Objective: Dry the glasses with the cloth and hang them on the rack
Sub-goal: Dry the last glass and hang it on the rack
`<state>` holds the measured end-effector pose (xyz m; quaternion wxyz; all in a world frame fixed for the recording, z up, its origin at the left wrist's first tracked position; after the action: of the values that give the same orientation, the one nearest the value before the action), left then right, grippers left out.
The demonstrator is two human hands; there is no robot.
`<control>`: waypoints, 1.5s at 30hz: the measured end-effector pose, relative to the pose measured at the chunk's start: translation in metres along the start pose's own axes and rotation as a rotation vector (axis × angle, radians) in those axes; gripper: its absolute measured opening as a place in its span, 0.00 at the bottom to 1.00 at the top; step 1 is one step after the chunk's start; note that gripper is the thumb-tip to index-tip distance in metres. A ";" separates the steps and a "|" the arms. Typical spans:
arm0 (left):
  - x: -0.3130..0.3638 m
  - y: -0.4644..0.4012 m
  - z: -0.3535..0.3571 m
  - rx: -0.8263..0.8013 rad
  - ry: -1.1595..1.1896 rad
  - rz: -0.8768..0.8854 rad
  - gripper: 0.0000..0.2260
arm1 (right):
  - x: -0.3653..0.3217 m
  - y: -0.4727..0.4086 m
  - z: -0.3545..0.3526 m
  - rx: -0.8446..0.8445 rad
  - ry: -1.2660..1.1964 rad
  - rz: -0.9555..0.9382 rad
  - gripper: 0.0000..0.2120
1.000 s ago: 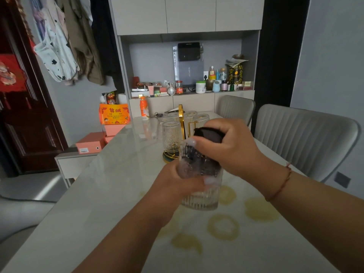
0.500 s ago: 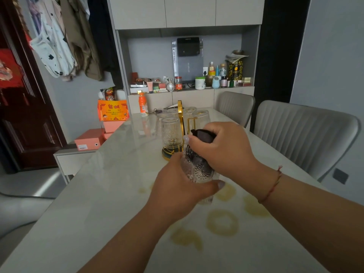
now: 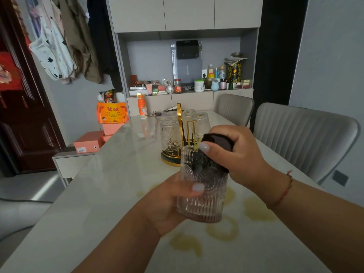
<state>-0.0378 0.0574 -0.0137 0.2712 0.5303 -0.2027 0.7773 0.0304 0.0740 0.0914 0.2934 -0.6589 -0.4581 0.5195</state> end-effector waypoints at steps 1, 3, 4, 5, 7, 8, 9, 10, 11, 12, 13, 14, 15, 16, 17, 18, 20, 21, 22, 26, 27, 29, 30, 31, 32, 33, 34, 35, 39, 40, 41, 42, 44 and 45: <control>0.001 -0.001 -0.003 0.024 0.014 0.001 0.28 | 0.002 0.001 -0.003 0.038 0.000 0.022 0.20; 0.001 -0.002 -0.008 0.089 0.044 -0.001 0.28 | 0.013 0.005 -0.012 0.172 -0.020 0.144 0.19; 0.000 -0.001 -0.010 0.127 0.045 -0.003 0.28 | 0.022 0.008 -0.017 0.266 -0.050 0.232 0.18; 0.000 -0.001 -0.013 0.172 0.037 -0.002 0.29 | 0.030 0.011 -0.022 0.369 -0.101 0.327 0.16; 0.001 0.002 -0.025 0.277 0.010 0.011 0.30 | 0.047 0.022 -0.033 0.580 -0.253 0.493 0.11; 0.003 0.004 -0.031 0.325 0.003 0.029 0.30 | 0.054 0.027 -0.039 0.664 -0.337 0.541 0.10; 0.006 0.005 -0.037 0.364 0.002 0.057 0.30 | 0.059 0.033 -0.045 0.731 -0.405 0.571 0.08; 0.011 0.008 -0.042 0.402 0.000 0.096 0.32 | 0.062 0.042 -0.048 0.787 -0.451 0.607 0.07; 0.018 0.012 -0.048 0.451 -0.006 0.141 0.34 | 0.066 0.053 -0.047 0.828 -0.487 0.652 0.06; 0.025 0.017 -0.053 0.515 -0.017 0.184 0.36 | 0.069 0.066 -0.043 0.859 -0.522 0.699 0.06; 0.032 0.022 -0.057 0.580 -0.039 0.230 0.36 | 0.071 0.081 -0.036 0.887 -0.559 0.743 0.06; 0.039 0.026 -0.060 0.636 -0.064 0.274 0.35 | 0.070 0.093 -0.027 0.905 -0.596 0.767 0.07; 0.044 0.030 -0.062 0.687 -0.085 0.311 0.34 | 0.066 0.104 -0.016 0.908 -0.629 0.770 0.09; 0.049 0.033 -0.060 0.726 -0.112 0.343 0.34 | 0.061 0.113 -0.005 0.898 -0.645 0.759 0.09; 0.051 0.034 -0.057 0.756 -0.144 0.369 0.36 | 0.054 0.120 0.006 0.879 -0.651 0.750 0.09; 0.052 0.035 -0.053 0.778 -0.177 0.390 0.39 | 0.047 0.127 0.015 0.856 -0.653 0.744 0.10; 0.049 0.038 -0.046 0.819 -0.225 0.414 0.42 | 0.034 0.134 0.029 0.803 -0.632 0.735 0.11; 0.047 0.039 -0.042 0.822 -0.248 0.421 0.41 | 0.030 0.134 0.032 0.779 -0.608 0.733 0.13; 0.044 0.039 -0.038 0.810 -0.272 0.428 0.41 | 0.028 0.134 0.034 0.767 -0.602 0.732 0.16; 0.036 0.040 -0.028 0.750 -0.337 0.468 0.35 | 0.035 0.128 0.041 0.824 -0.832 0.781 0.27; 0.035 0.039 -0.028 0.736 -0.335 0.475 0.34 | 0.037 0.129 0.045 0.833 -0.888 0.824 0.29; 0.033 0.039 -0.031 0.725 -0.325 0.468 0.36 | 0.037 0.132 0.054 0.815 -0.967 0.881 0.26; 0.032 0.039 -0.033 0.733 -0.322 0.463 0.37 | 0.037 0.133 0.058 0.796 -1.003 0.891 0.24; 0.032 0.040 -0.035 0.751 -0.325 0.460 0.38 | 0.036 0.133 0.063 0.782 -1.041 0.896 0.24; 0.032 0.040 -0.037 0.768 -0.341 0.463 0.39 | 0.035 0.135 0.066 0.776 -1.064 0.907 0.24; 0.032 0.041 -0.039 0.787 -0.365 0.467 0.39 | 0.036 0.136 0.069 0.773 -1.079 0.916 0.24; 0.033 0.041 -0.041 0.808 -0.392 0.472 0.38 | 0.036 0.137 0.070 0.767 -1.084 0.918 0.24; 0.034 0.042 -0.043 0.836 -0.416 0.474 0.38 | 0.036 0.138 0.071 0.760 -1.090 0.914 0.24; 0.035 0.048 -0.053 0.908 -0.462 0.477 0.39 | 0.039 0.140 0.067 0.757 -1.040 0.916 0.19; 0.035 0.049 -0.054 0.917 -0.477 0.476 0.39 | 0.040 0.142 0.063 0.767 -1.009 0.917 0.18; 0.035 0.049 -0.054 0.918 -0.493 0.476 0.39 | 0.042 0.142 0.058 0.786 -0.986 0.912 0.17; 0.034 0.050 -0.053 0.907 -0.495 0.477 0.38 | 0.043 0.142 0.053 0.818 -0.970 0.899 0.17; 0.032 0.048 -0.052 0.858 -0.451 0.469 0.37 | 0.044 0.138 0.047 0.873 -0.986 0.854 0.17; 0.030 0.046 -0.050 0.824 -0.430 0.458 0.36 | 0.044 0.135 0.046 0.886 -1.015 0.835 0.18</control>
<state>-0.1112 0.0586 -0.0042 -0.1848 0.6829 -0.0418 0.7056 0.0281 0.0545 -0.0561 0.0647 -0.2806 -0.0014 0.9576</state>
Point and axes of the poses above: each hand's wrist, its own y-axis away from the middle knuckle, its own z-axis out of the palm, x = y × z, the point moved 10 cm from there along -y, towards the middle knuckle, and after that the axes turned 10 degrees about -z, right-handed, at the moved point
